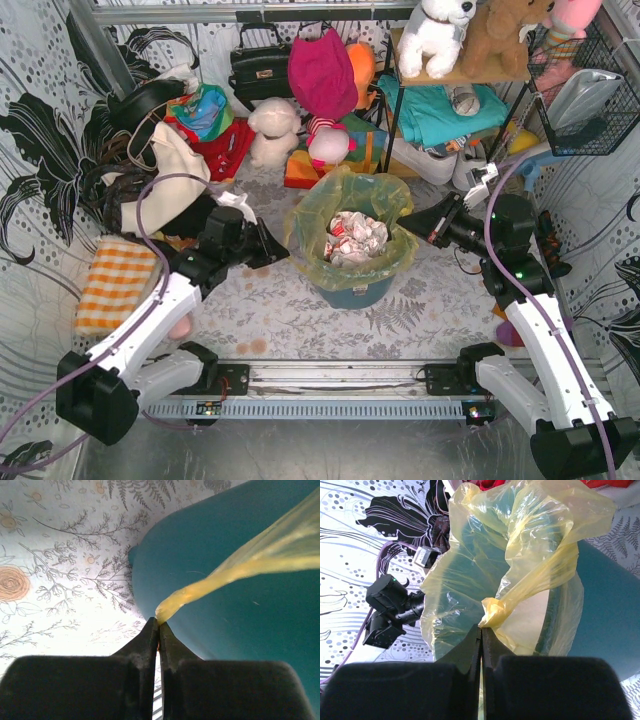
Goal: Tie the trash bag
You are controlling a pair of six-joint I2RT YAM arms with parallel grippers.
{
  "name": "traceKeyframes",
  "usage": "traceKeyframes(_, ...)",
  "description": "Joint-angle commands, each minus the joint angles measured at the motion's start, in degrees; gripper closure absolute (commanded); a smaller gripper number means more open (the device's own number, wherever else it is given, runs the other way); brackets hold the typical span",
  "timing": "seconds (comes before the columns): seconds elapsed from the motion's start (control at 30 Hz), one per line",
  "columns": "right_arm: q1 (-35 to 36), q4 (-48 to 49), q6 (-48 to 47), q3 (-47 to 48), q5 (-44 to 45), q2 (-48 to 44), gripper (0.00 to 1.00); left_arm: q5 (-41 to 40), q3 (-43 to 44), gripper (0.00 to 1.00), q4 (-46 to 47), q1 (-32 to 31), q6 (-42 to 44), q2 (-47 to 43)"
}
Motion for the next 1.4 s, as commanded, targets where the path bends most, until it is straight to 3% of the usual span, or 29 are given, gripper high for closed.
traceKeyframes(0.0, 0.5, 0.5, -1.3, 2.1, 0.7, -0.3, 1.00, -4.7, 4.6, 0.92, -2.2, 0.2, 2.2, -4.1)
traceKeyframes(0.13, 0.5, 0.3, -1.3, 2.2, 1.0, -0.6, 1.00, -4.9, 5.7, 1.00, -1.5, 0.2, 2.8, -9.0)
traceKeyframes(0.43, 0.5, 0.4, -1.5, 3.5, 2.6, -2.1, 1.00, 6.1, 5.0, 1.00, 6.6, 0.2, 3.7, -19.0)
traceKeyframes(0.67, 0.4, 4.0, -0.2, 3.2, 1.1, -2.5, 1.00, 20.5, 3.4, 1.00, 28.1, 0.2, -4.8, -16.8)
traceKeyframes(0.77, 0.5, 5.8, 0.5, 3.0, 0.1, -2.6, 1.00, 23.6, 2.9, 1.00, 38.3, 0.2, -10.5, -13.6)
traceKeyframes(0.9, 0.5, 8.4, 1.8, 2.7, -1.2, -2.1, 1.00, 25.0, 4.5, 1.00, 44.8, -0.2, -13.5, -8.5)
traceKeyframes(1.17, 0.6, 16.0, 5.1, 3.2, -6.1, 1.1, 1.00, 25.8, 9.1, 1.00, 46.4, -3.6, -11.4, -0.5)
traceKeyframes(1.23, 0.6, 14.0, 3.8, 3.3, -5.8, 0.8, 1.00, 25.6, 8.6, 1.00, 44.6, -3.7, -10.1, 0.1)
traceKeyframes(1.37, 0.6, -0.4, -3.5, 6.1, 0.2, -1.3, 1.00, 24.0, 6.8, 1.00, 39.9, -3.8, -7.8, -0.9)
